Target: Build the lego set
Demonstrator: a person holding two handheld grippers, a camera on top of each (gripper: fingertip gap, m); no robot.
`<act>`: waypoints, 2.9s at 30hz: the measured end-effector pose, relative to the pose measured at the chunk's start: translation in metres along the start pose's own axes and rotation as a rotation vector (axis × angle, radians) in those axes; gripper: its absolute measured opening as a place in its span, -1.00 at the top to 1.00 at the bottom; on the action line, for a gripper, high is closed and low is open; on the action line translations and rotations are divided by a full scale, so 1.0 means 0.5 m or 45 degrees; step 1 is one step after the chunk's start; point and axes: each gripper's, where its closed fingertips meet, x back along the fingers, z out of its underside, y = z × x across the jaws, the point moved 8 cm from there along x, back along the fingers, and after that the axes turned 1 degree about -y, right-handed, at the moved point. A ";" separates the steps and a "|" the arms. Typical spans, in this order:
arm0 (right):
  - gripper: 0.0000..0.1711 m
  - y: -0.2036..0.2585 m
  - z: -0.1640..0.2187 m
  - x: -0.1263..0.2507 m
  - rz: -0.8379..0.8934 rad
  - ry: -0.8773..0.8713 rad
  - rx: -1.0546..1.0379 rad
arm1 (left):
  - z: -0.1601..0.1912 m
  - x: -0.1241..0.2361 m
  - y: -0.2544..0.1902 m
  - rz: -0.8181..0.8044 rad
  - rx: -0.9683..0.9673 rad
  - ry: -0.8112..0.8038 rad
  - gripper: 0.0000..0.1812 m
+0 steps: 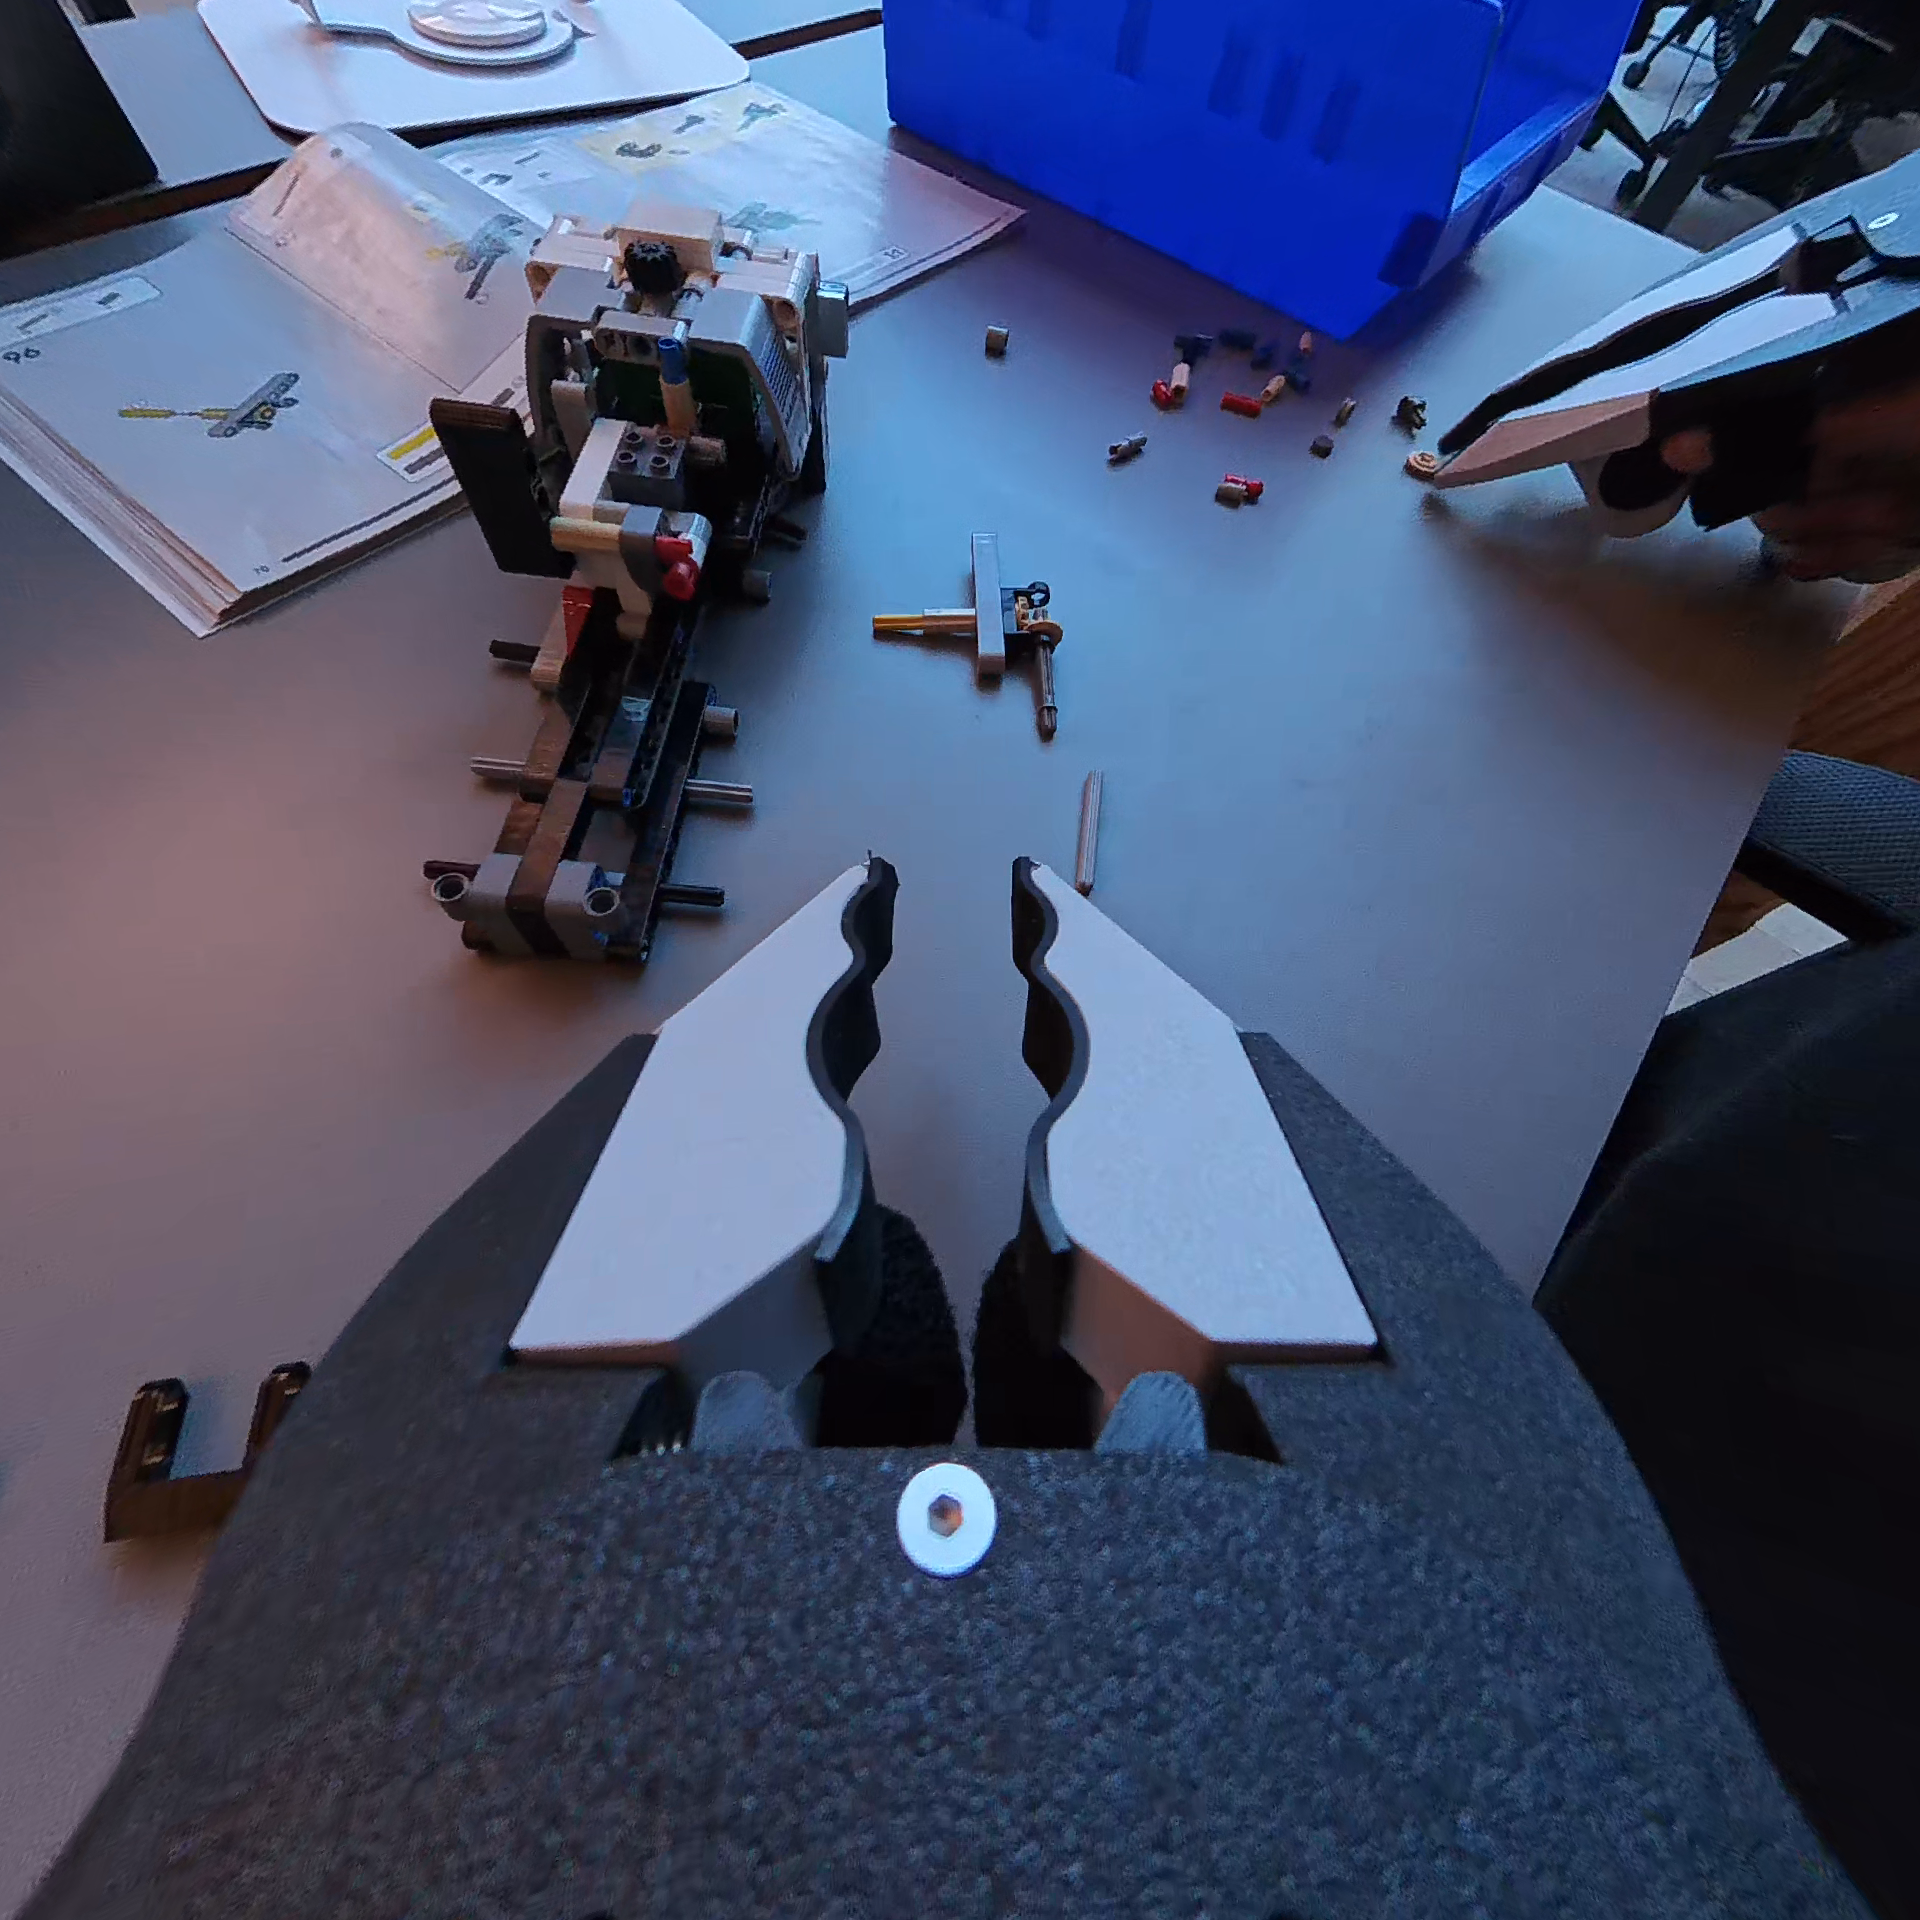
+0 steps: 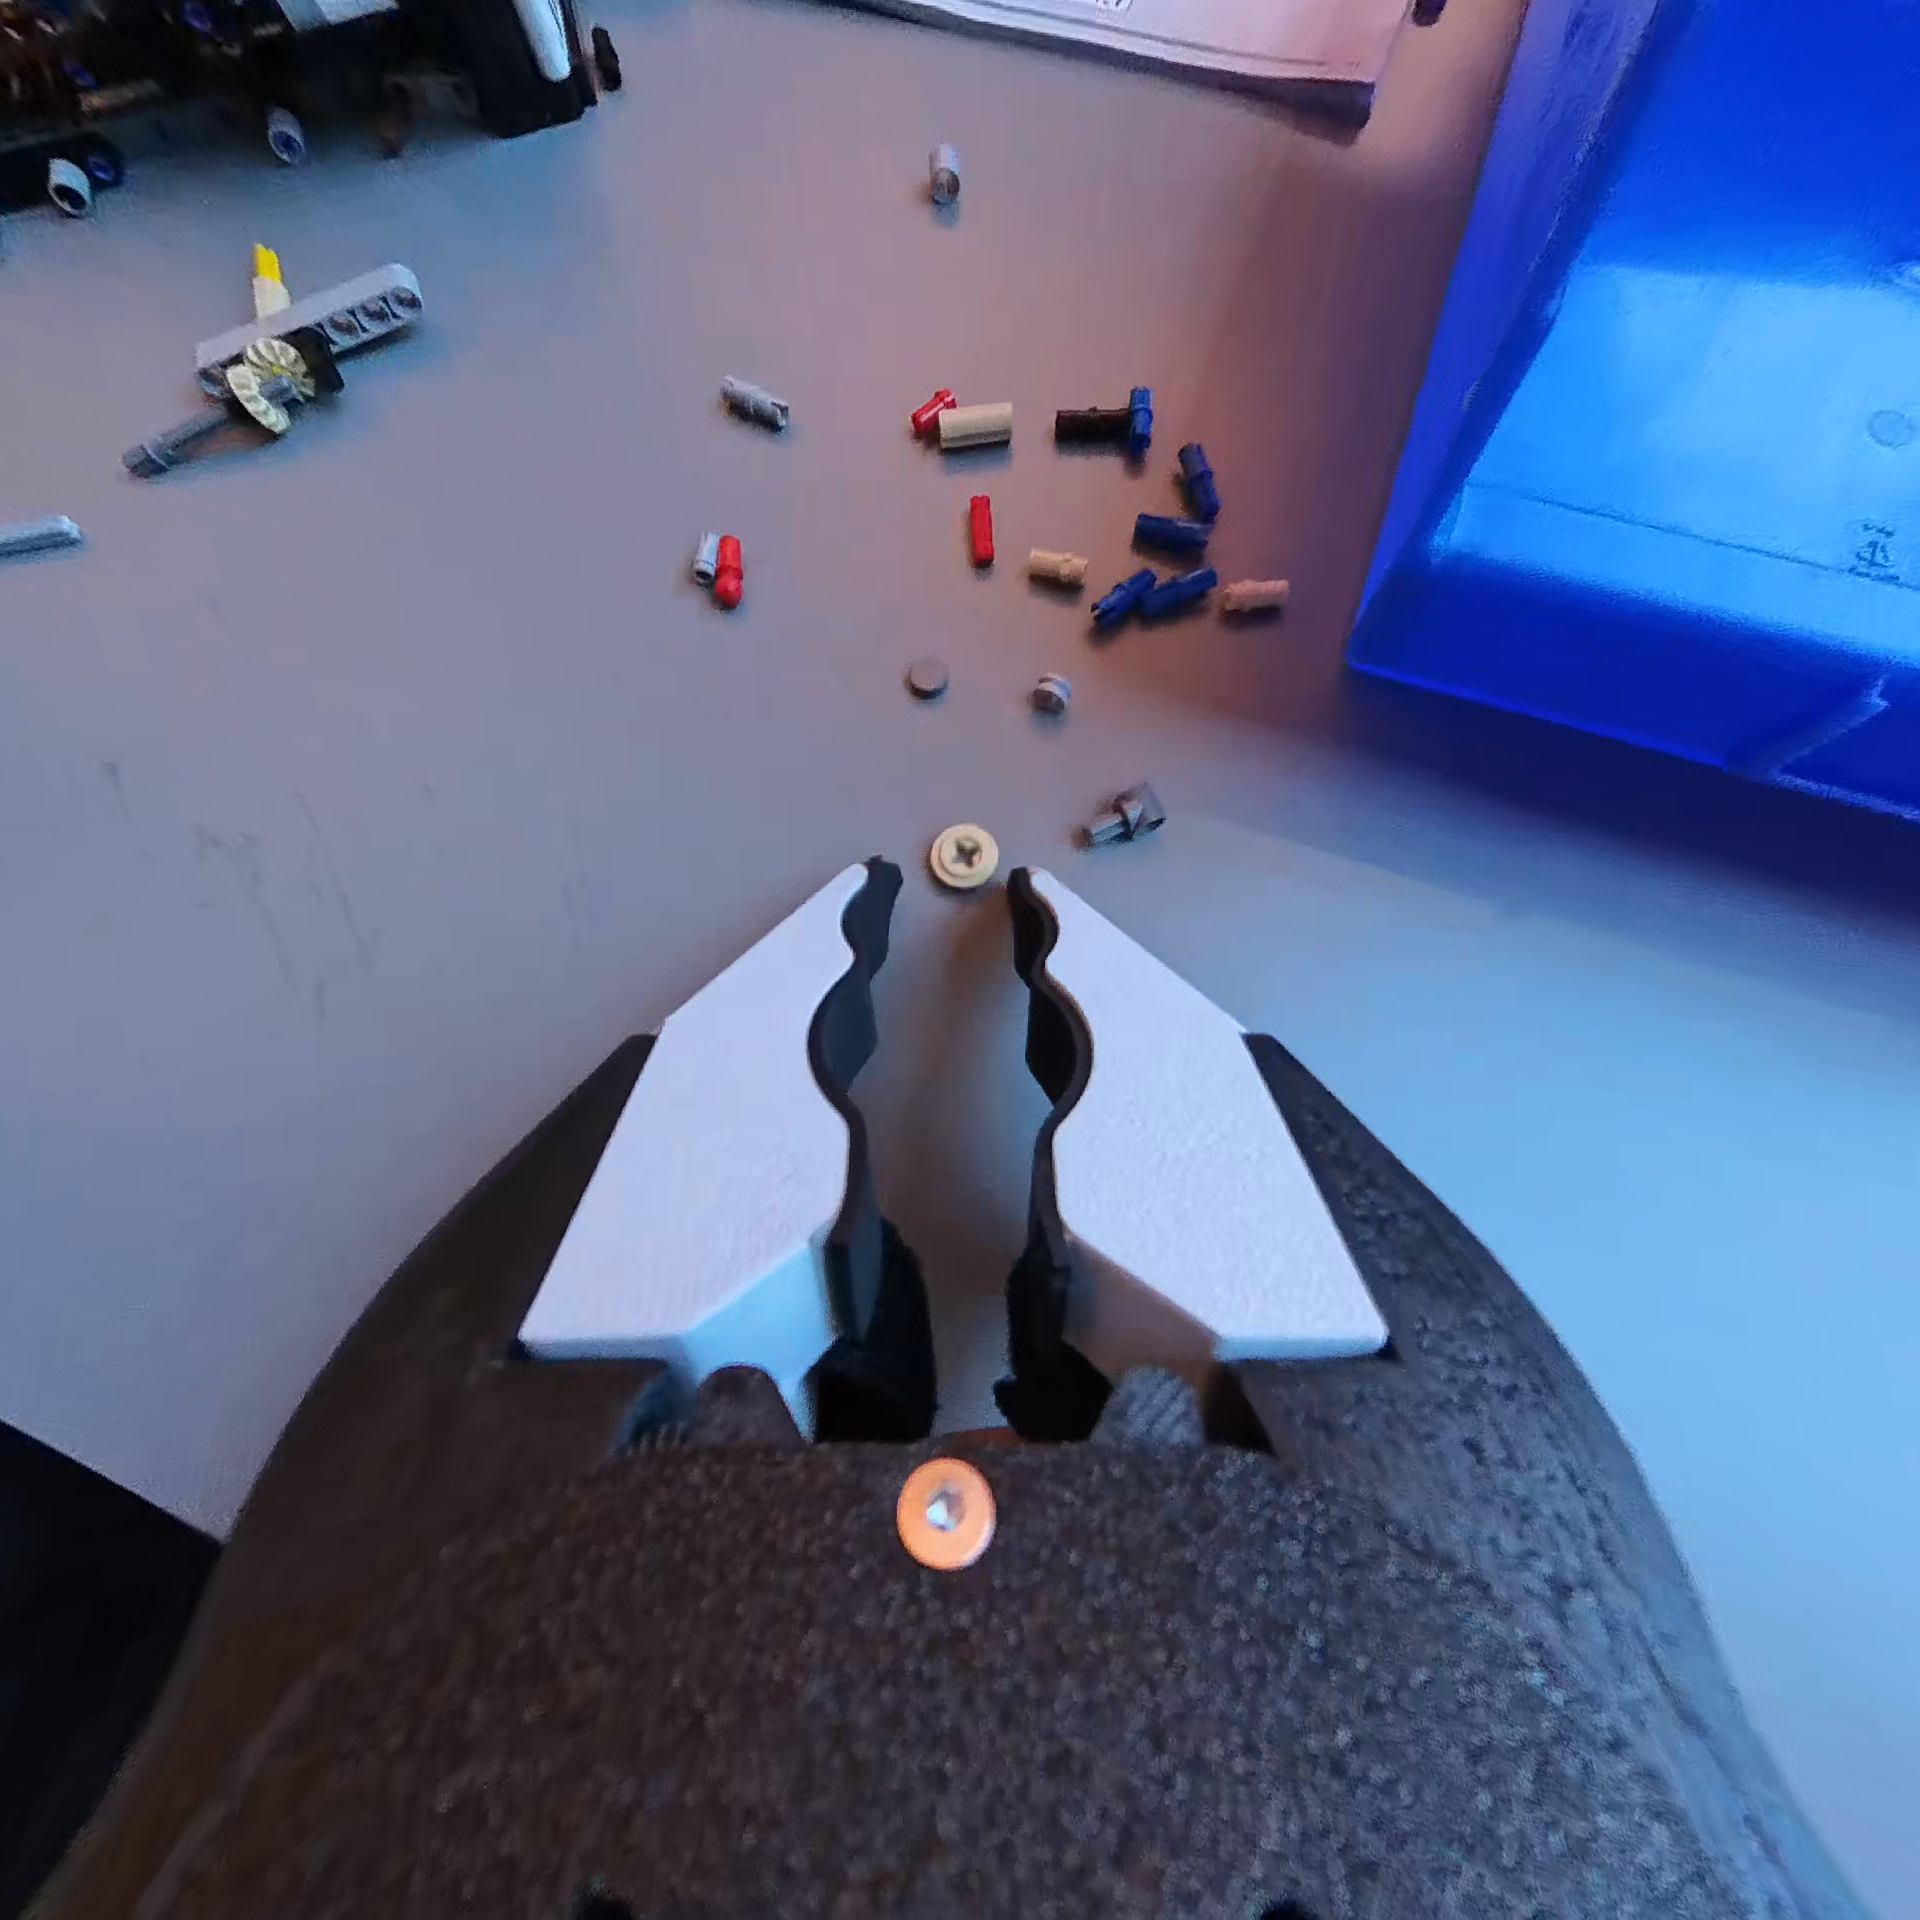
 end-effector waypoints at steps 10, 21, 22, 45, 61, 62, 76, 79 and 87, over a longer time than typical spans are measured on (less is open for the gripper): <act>0.87 0.007 -0.011 -0.015 -0.034 0.009 0.038 | 0.003 0.008 -0.002 -0.032 0.011 -0.001 0.78; 0.86 0.232 -0.094 -0.098 -0.423 -0.073 0.297 | 0.013 0.015 0.003 -0.068 0.002 0.019 0.78; 0.86 0.246 -0.095 -0.108 -0.428 -0.061 0.318 | 0.014 0.016 0.004 -0.074 0.005 0.019 0.79; 0.80 0.301 -0.103 -0.135 -0.489 0.007 0.399 | 0.009 -0.002 0.011 -0.065 0.016 0.047 0.79; 0.80 -0.003 -0.095 -0.086 0.296 -0.157 -0.037 | -0.002 -0.025 0.004 -0.027 -0.012 0.065 0.79; 0.80 -0.003 -0.094 -0.089 0.293 -0.131 -0.033 | -0.003 -0.025 0.005 -0.027 -0.013 0.065 0.79; 0.86 -0.011 -0.088 -0.106 0.275 -0.012 -0.082 | -0.003 -0.025 0.006 -0.041 -0.013 0.070 0.79; 0.86 -0.005 -0.090 -0.100 0.269 -0.054 -0.056 | -0.002 -0.022 0.007 -0.044 -0.012 0.070 0.79; 0.87 0.133 -0.116 -0.092 -0.051 -0.157 0.149 | -0.002 -0.013 0.007 -0.061 -0.014 0.060 0.79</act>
